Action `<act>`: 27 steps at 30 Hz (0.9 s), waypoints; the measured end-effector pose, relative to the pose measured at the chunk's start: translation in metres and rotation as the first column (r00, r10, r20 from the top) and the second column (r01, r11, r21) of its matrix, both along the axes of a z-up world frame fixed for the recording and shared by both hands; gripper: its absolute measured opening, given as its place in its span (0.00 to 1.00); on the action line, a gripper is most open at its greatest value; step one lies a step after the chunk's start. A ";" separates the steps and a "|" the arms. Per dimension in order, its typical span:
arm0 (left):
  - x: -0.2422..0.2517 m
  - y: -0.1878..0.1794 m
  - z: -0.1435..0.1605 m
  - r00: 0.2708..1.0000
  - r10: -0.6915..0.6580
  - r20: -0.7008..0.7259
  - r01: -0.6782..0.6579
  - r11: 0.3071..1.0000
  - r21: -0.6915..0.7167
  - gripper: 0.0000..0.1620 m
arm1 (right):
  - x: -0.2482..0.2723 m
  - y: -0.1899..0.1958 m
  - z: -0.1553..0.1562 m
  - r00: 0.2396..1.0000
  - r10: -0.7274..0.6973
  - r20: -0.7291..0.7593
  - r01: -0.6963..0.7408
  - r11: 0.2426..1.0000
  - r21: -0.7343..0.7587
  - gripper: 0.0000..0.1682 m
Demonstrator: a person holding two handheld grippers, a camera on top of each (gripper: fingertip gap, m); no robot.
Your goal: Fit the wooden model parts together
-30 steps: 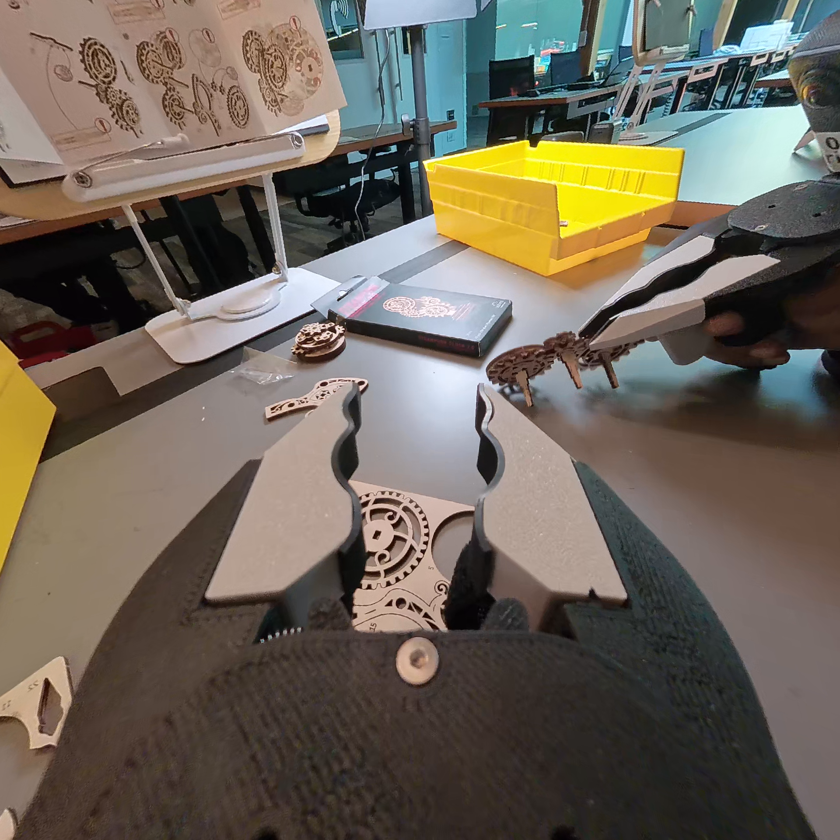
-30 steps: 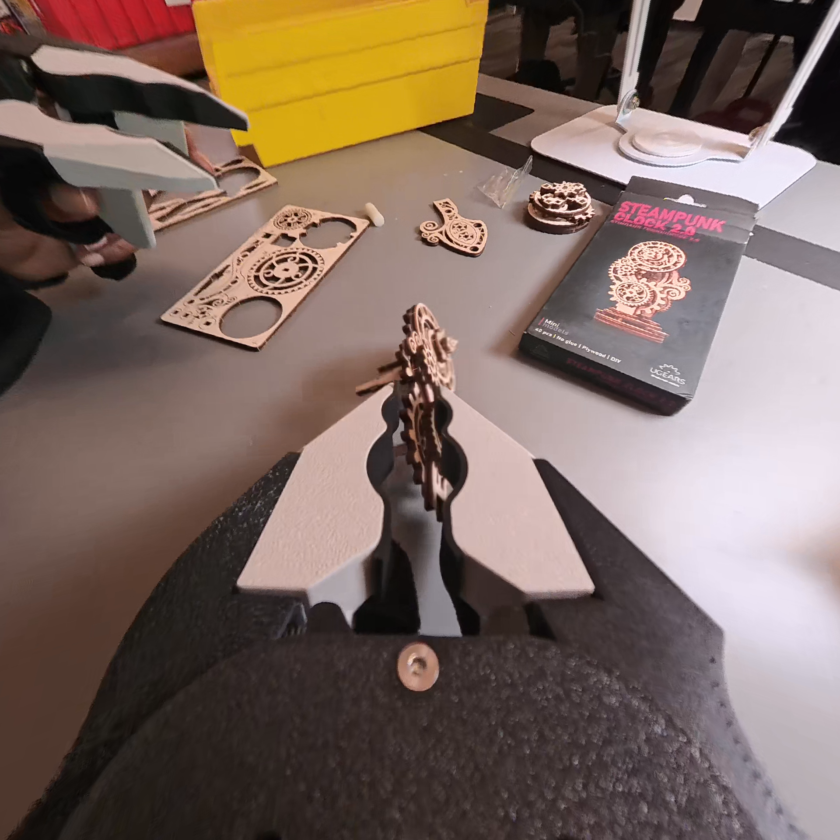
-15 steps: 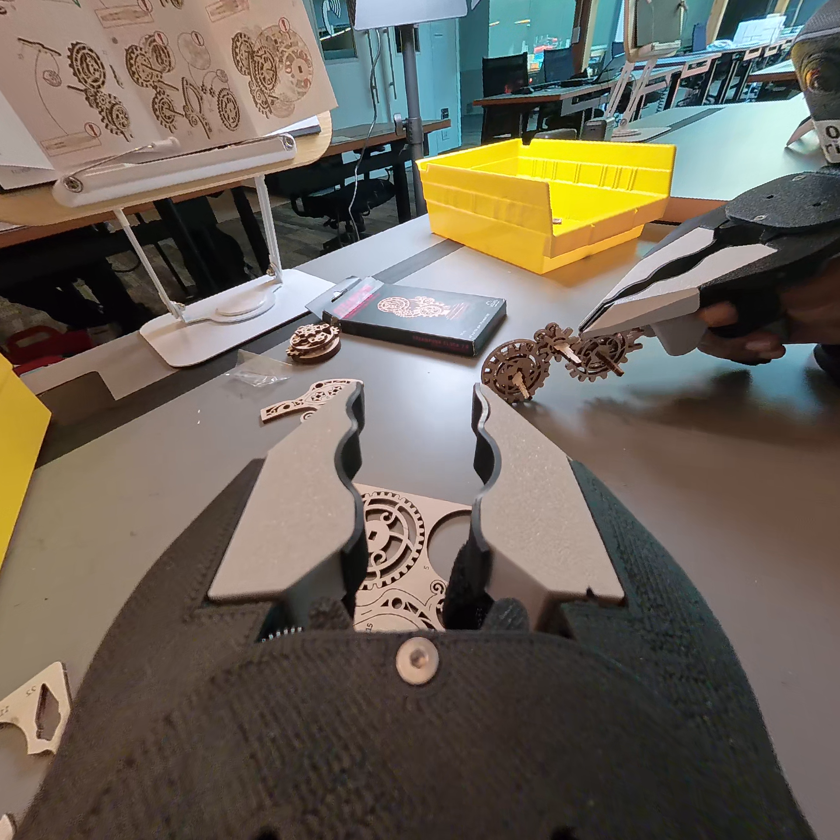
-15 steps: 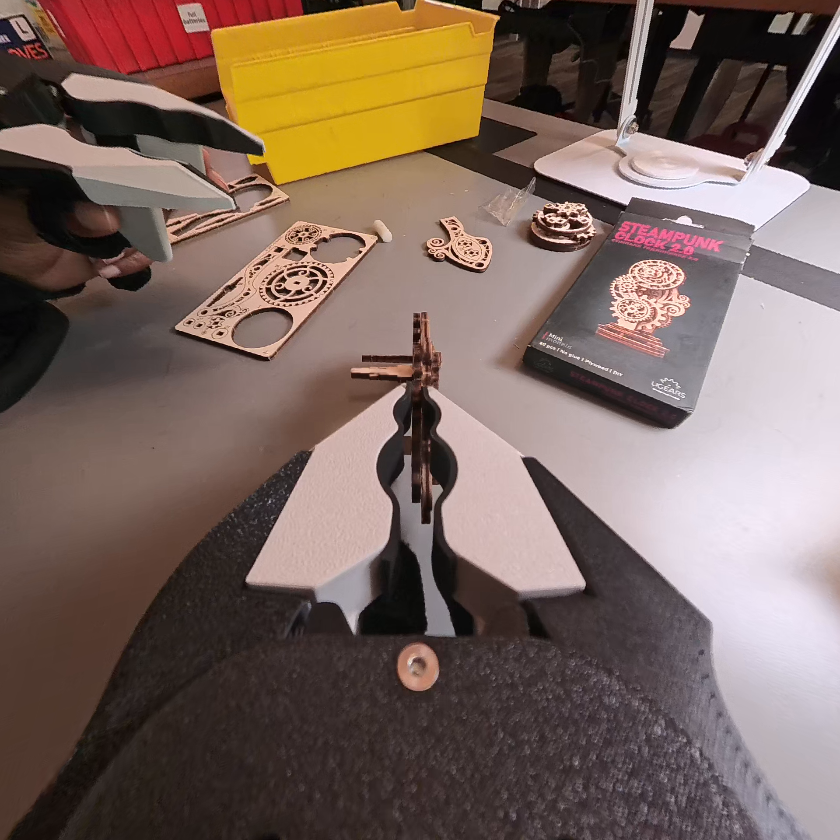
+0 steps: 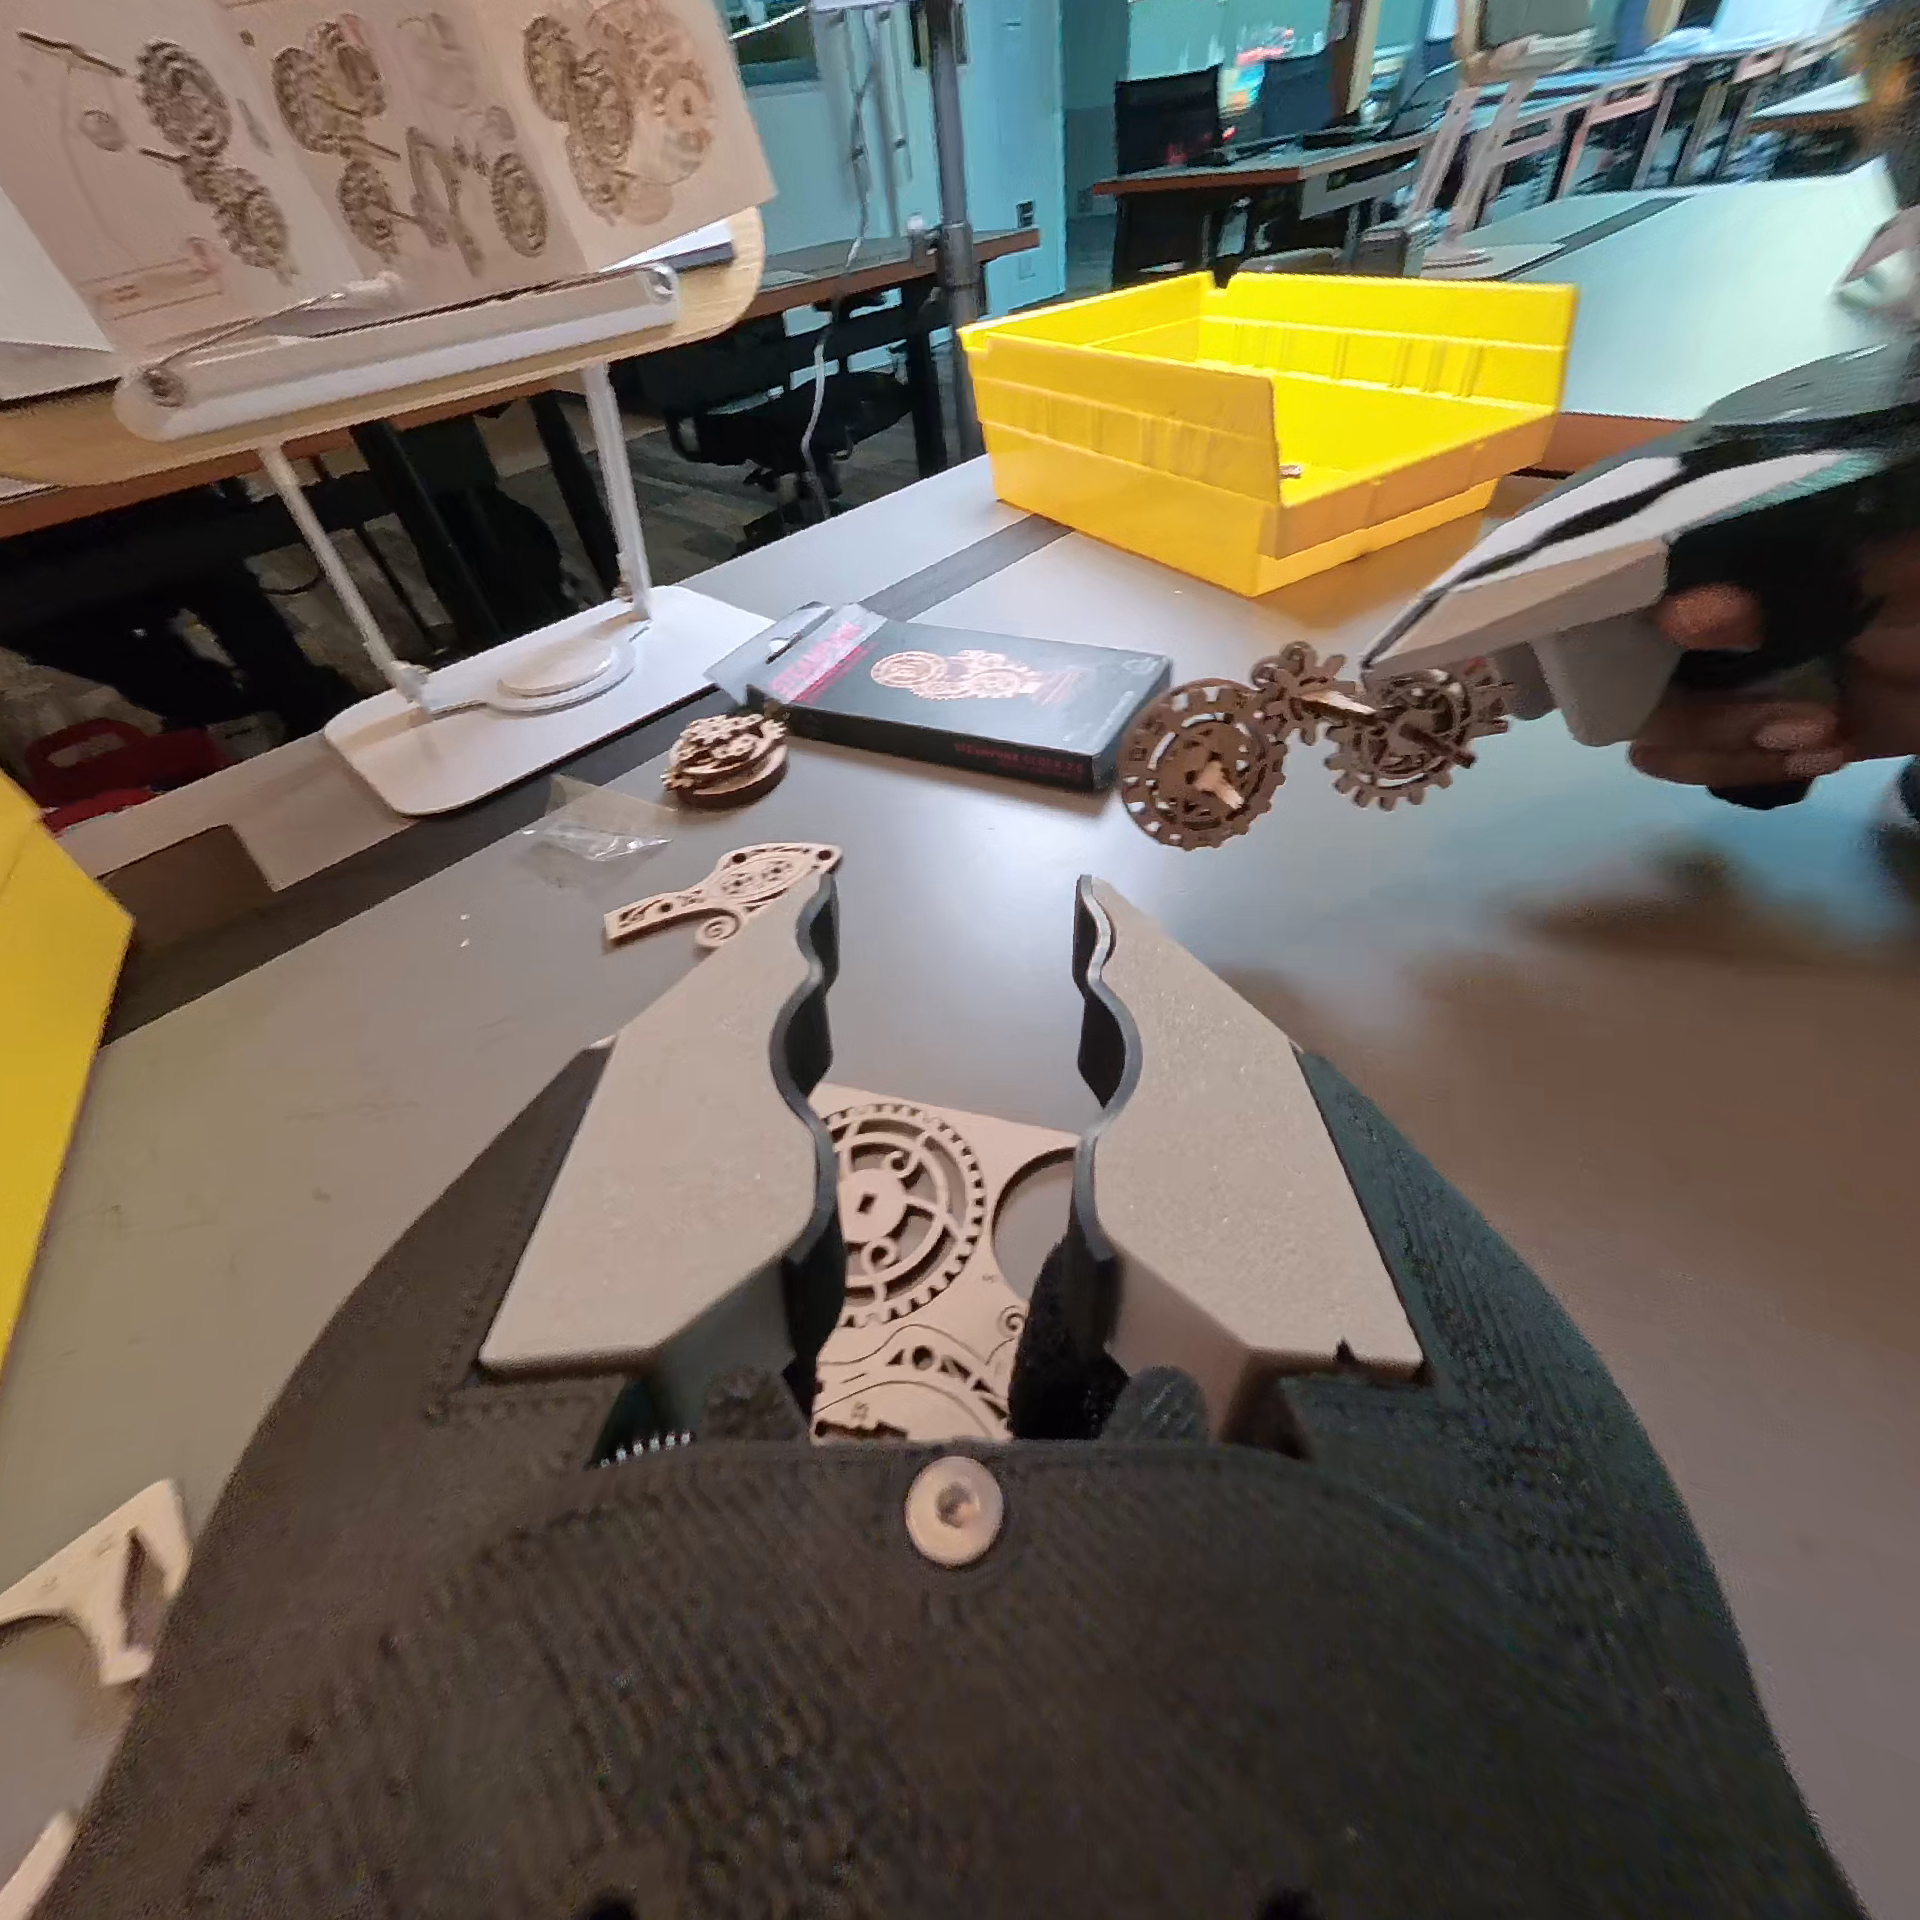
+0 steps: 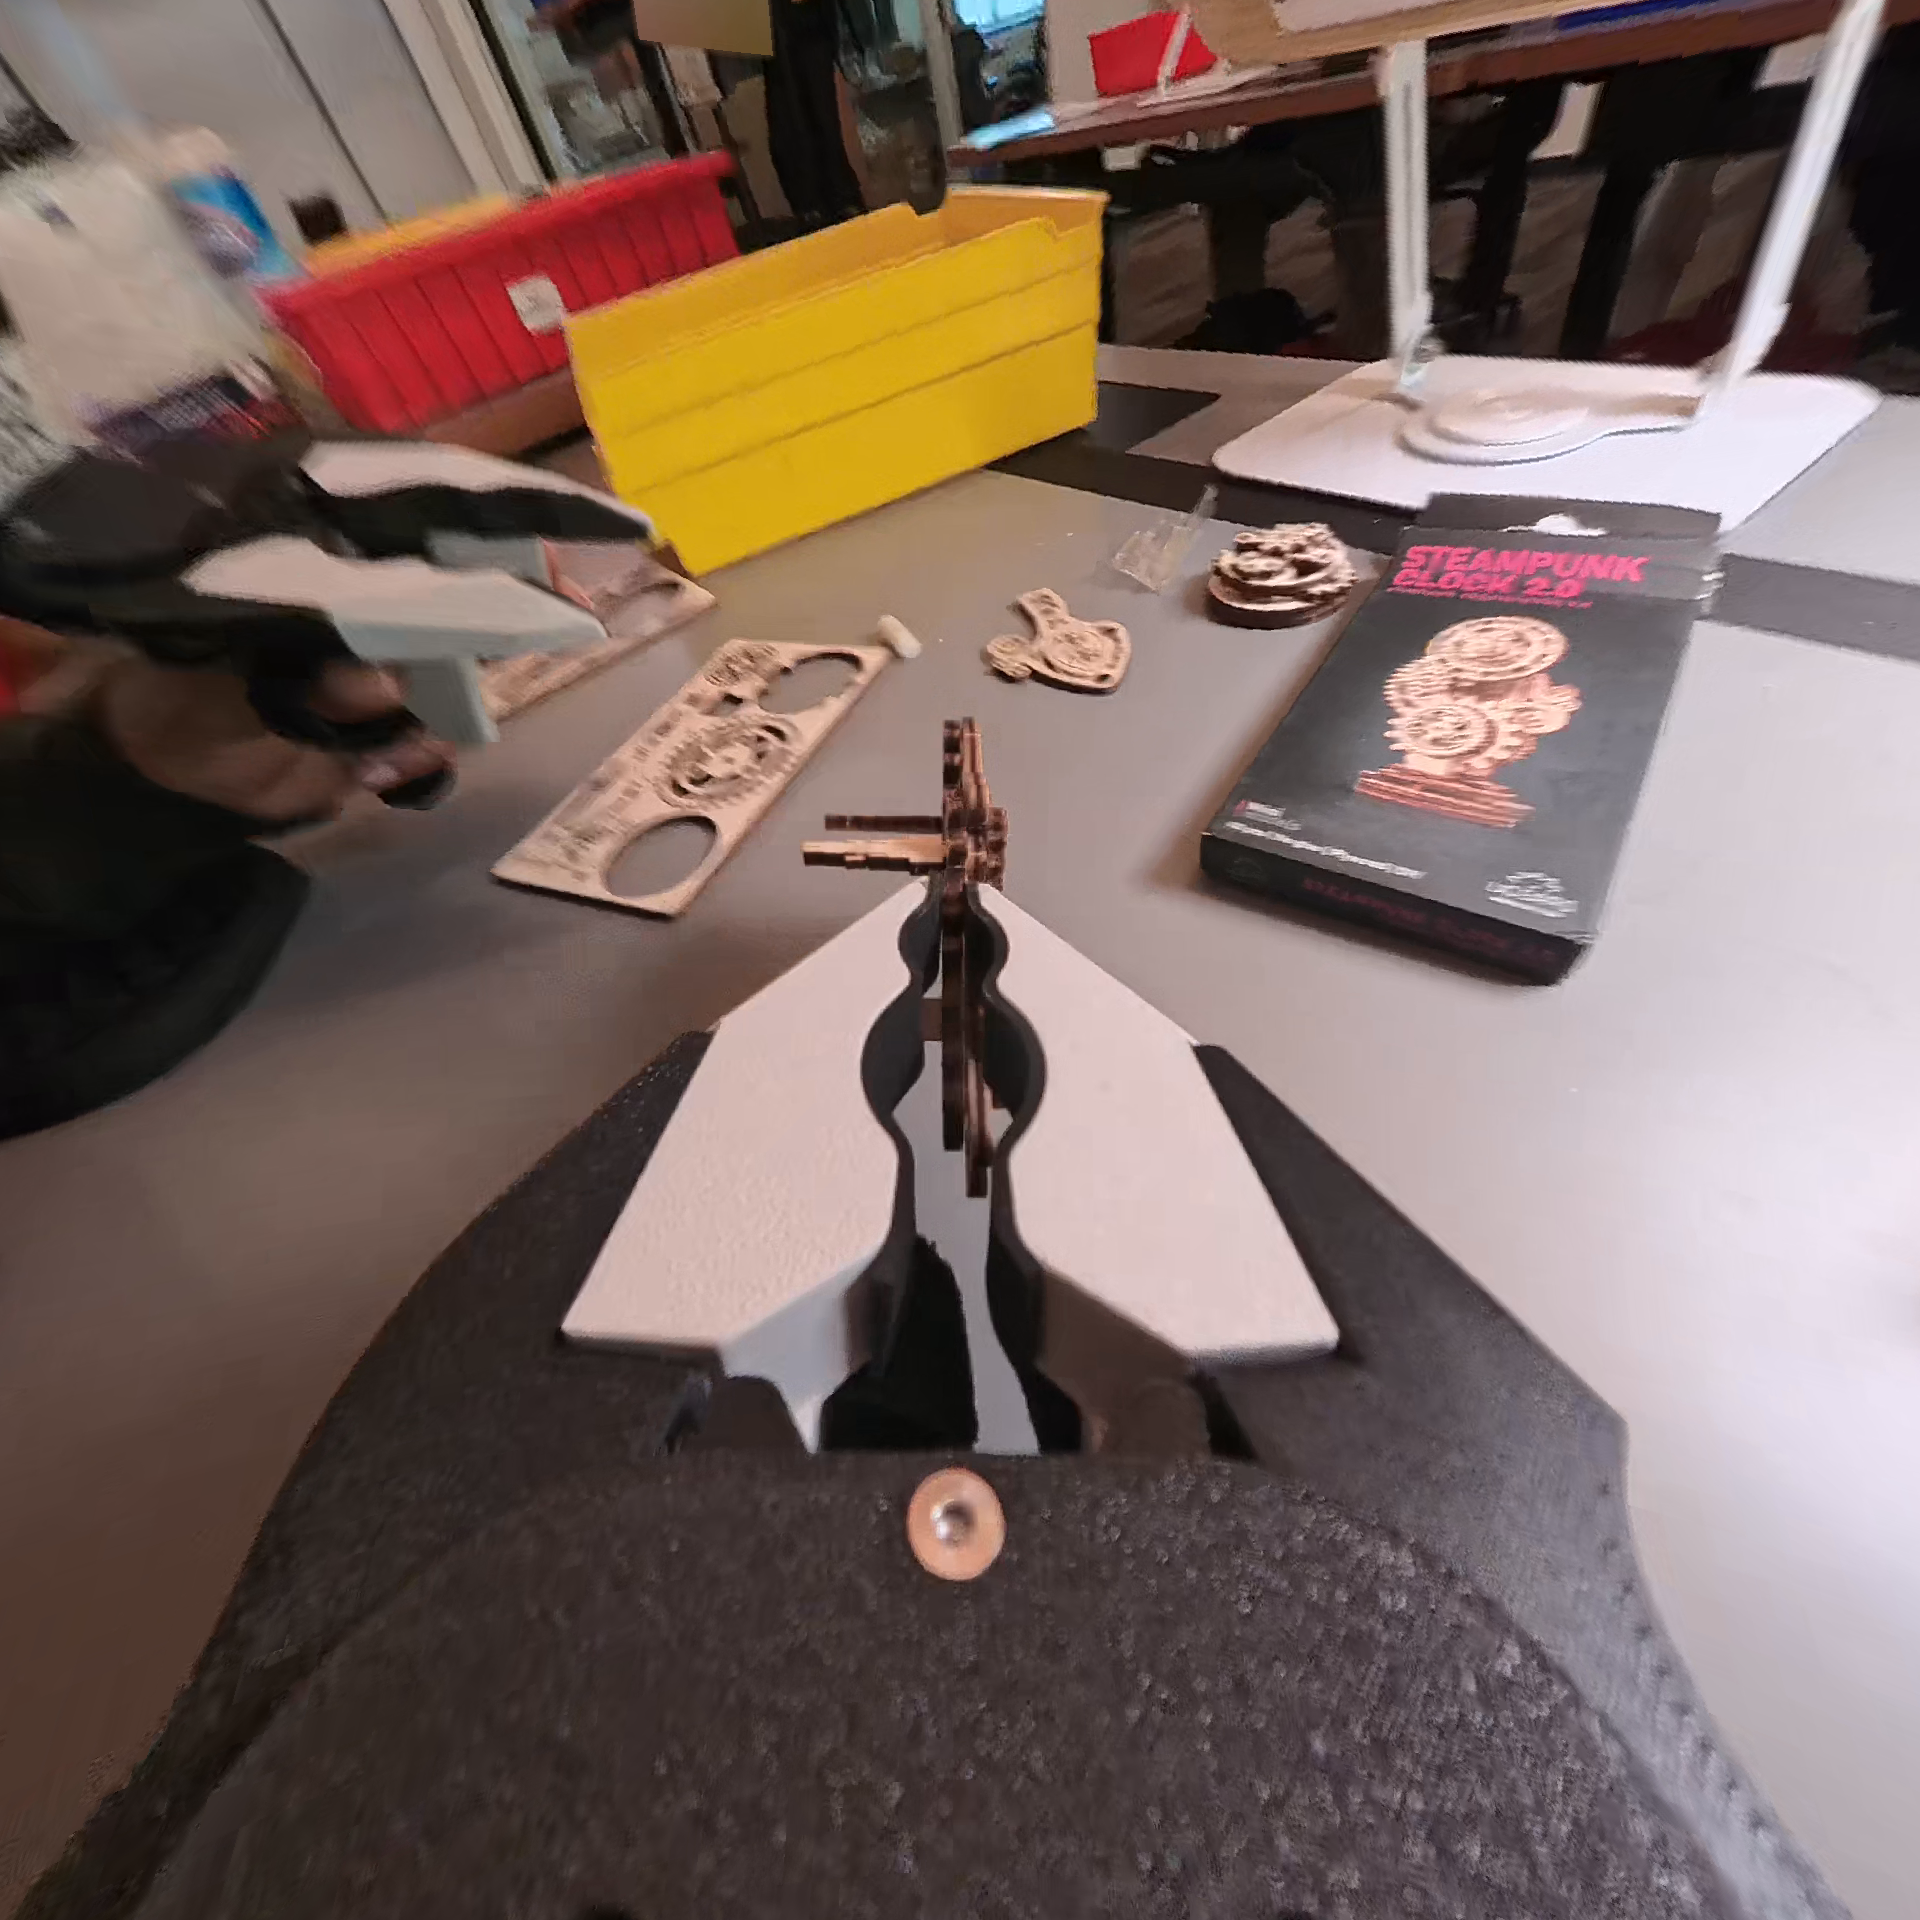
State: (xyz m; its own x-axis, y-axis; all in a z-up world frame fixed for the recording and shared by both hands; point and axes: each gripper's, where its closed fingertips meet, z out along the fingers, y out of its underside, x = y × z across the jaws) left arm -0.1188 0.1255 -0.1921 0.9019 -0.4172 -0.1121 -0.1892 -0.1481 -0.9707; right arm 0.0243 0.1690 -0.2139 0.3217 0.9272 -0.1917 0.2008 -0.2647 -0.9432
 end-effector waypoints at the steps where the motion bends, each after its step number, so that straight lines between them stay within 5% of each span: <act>1: -0.006 0.001 0.000 1.000 0.024 -0.004 -0.024 1.000 -0.003 0.27 | 0.003 0.005 -0.006 0.996 -0.042 0.075 0.037 0.996 0.077 0.01; 4: -0.031 0.005 0.005 0.994 0.104 0.017 -0.104 0.994 -0.015 0.26 | 0.018 0.026 -0.030 0.908 -0.226 0.353 0.079 0.919 0.385 0.01; 6: -0.050 0.007 0.008 0.987 0.160 0.033 -0.160 0.987 -0.026 0.26 | 0.017 0.025 -0.033 0.875 -0.256 0.411 0.018 0.865 0.502 0.01; 15: -0.133 -0.007 -0.011 0.945 0.325 -0.018 -0.322 0.922 -0.214 0.29 | -0.003 -0.002 -0.001 0.973 -0.093 0.213 -0.011 0.898 0.439 0.20; 21: -0.183 -0.064 -0.052 0.929 0.368 -0.034 -0.335 0.801 -0.496 0.45 | -0.005 -0.009 0.013 0.986 -0.071 0.153 -0.006 0.892 0.452 0.19; 27: -0.184 -0.114 -0.083 0.894 0.442 -0.072 -0.397 0.707 -0.585 0.65 | -0.008 -0.014 0.010 0.984 -0.056 0.169 -0.028 0.889 0.457 0.19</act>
